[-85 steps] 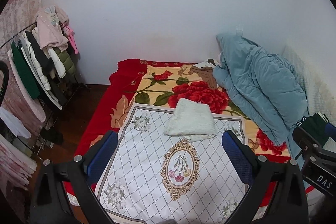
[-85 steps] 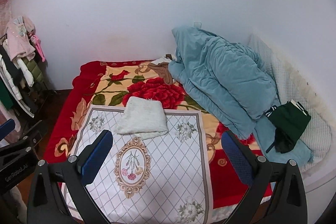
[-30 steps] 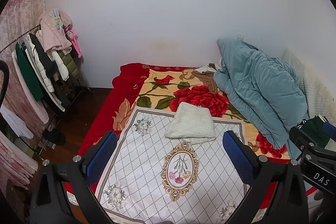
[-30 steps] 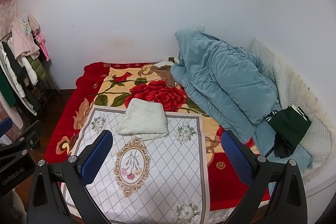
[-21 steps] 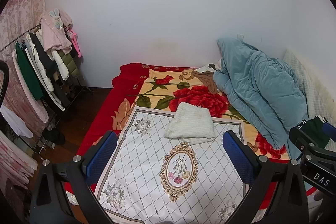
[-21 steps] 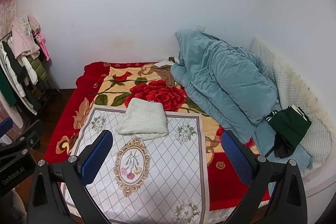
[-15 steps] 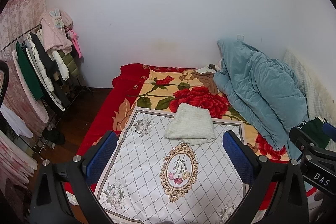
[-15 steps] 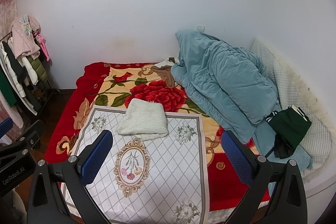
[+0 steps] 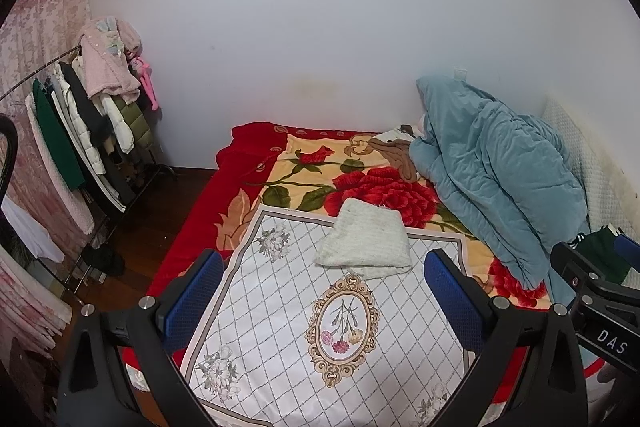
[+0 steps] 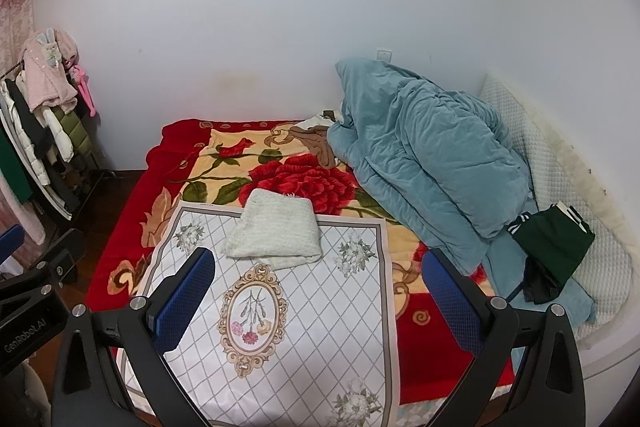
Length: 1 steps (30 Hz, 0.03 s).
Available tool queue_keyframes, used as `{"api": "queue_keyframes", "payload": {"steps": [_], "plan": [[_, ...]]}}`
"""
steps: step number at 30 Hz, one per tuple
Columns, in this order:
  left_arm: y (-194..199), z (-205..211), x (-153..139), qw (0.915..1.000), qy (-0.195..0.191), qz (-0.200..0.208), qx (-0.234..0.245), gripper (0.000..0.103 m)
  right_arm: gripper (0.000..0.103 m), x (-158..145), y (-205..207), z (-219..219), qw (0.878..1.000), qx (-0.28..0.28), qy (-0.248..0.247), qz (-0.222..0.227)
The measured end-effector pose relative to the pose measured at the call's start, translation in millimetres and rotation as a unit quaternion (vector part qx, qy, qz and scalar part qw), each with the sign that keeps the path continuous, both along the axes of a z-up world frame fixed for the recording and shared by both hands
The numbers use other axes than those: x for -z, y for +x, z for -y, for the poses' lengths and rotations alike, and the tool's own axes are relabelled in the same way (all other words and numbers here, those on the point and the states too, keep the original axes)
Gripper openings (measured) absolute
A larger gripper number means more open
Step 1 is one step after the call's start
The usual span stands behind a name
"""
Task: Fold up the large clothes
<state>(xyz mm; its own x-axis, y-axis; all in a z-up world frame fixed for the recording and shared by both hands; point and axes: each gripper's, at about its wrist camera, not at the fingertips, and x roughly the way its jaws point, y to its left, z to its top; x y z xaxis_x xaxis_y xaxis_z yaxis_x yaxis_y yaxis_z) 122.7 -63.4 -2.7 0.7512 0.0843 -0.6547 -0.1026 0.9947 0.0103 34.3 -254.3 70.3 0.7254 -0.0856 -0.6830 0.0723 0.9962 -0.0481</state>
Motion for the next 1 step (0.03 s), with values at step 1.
{"api": "queue_keyframes", "payload": {"steps": [1], "plan": [[0.2,-0.7,-0.5,1.0000,-0.002,0.001,-0.001,0.103,0.103,-0.8,-0.9,1.0,1.000,0.001,0.000,0.000]]}}
